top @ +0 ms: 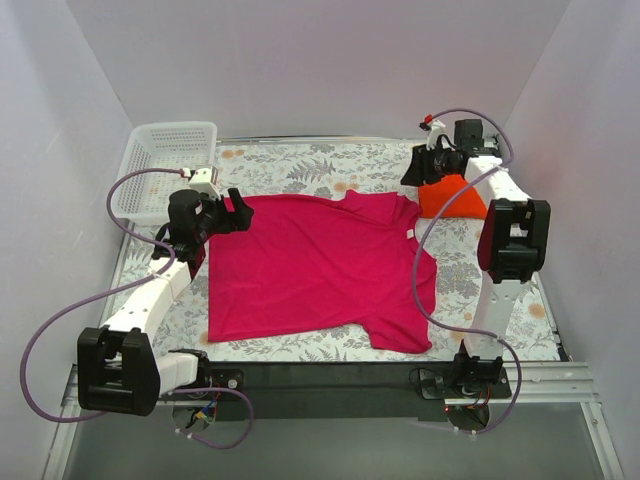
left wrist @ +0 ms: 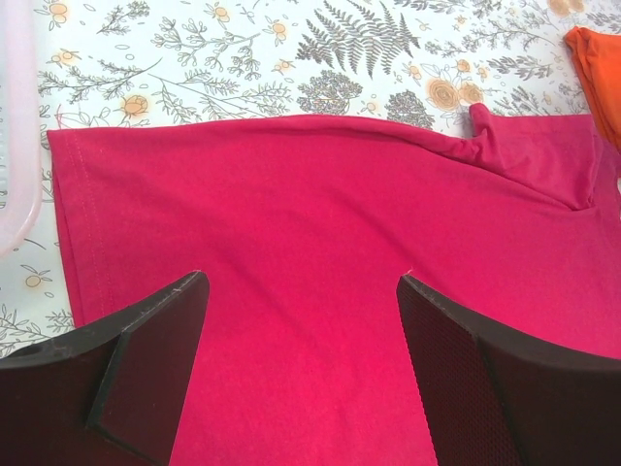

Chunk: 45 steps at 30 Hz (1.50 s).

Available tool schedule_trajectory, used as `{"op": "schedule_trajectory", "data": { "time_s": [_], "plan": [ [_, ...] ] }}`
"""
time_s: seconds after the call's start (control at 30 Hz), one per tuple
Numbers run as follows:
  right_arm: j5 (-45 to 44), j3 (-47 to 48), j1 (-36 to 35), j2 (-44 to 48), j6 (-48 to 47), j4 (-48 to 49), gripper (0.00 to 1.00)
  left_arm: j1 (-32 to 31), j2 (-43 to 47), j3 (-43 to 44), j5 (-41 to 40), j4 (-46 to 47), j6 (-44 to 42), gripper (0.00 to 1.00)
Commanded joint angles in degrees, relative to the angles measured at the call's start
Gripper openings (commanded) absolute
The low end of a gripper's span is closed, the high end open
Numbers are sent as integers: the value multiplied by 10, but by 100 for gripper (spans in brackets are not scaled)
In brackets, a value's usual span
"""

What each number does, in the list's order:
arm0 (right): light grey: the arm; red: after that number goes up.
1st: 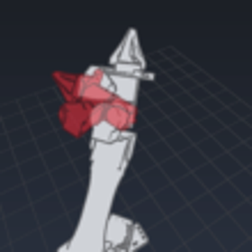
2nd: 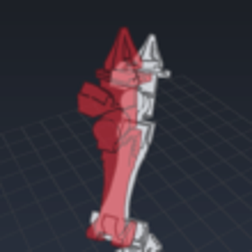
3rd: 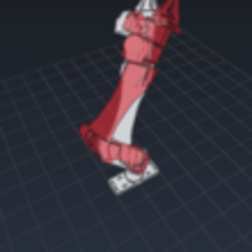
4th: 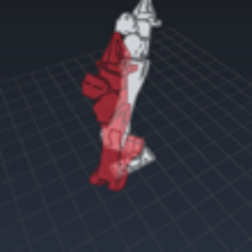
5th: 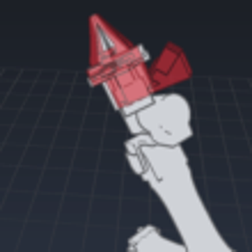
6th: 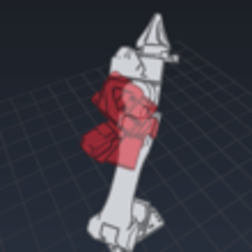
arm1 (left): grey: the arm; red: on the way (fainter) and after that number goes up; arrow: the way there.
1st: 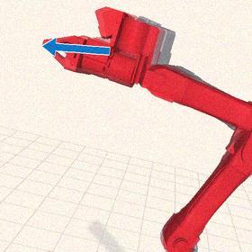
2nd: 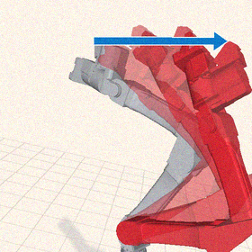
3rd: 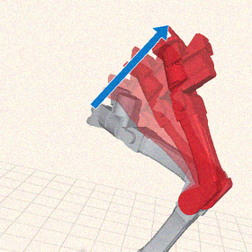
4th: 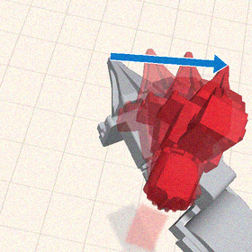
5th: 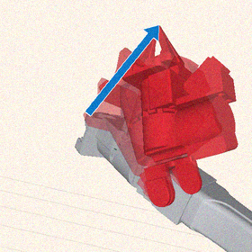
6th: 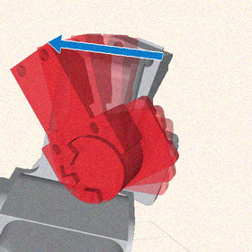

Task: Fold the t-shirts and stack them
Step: Fold the tshirt

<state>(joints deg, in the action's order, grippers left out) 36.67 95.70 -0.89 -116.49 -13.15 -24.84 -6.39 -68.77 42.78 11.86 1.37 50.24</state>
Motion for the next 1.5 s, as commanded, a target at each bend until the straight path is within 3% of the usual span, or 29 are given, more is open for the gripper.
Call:
{"op": "schedule_trajectory", "data": {
  "time_s": [0.0,0.2,1.1,1.27,1.4,1.47],
  "plan": [
    [24,40,-9,-58,34,-3,41,-2,22,-3,3,7,-4,73],
    [17,97,-15,-107,51,-13,41,-2,21,-2,6,7,-3,73],
    [-47,124,-37,-145,61,-27,39,-2,21,-2,6,8,-1,73],
    [-45,120,-40,-144,61,-27,33,-2,21,-3,7,9,-1,73],
    [-41,123,-40,-139,64,-27,23,-2,19,-3,5,10,-1,73],
    [-35,124,-40,-134,66,-27,13,-2,19,-3,4,10,-1,73]
  ]
}}
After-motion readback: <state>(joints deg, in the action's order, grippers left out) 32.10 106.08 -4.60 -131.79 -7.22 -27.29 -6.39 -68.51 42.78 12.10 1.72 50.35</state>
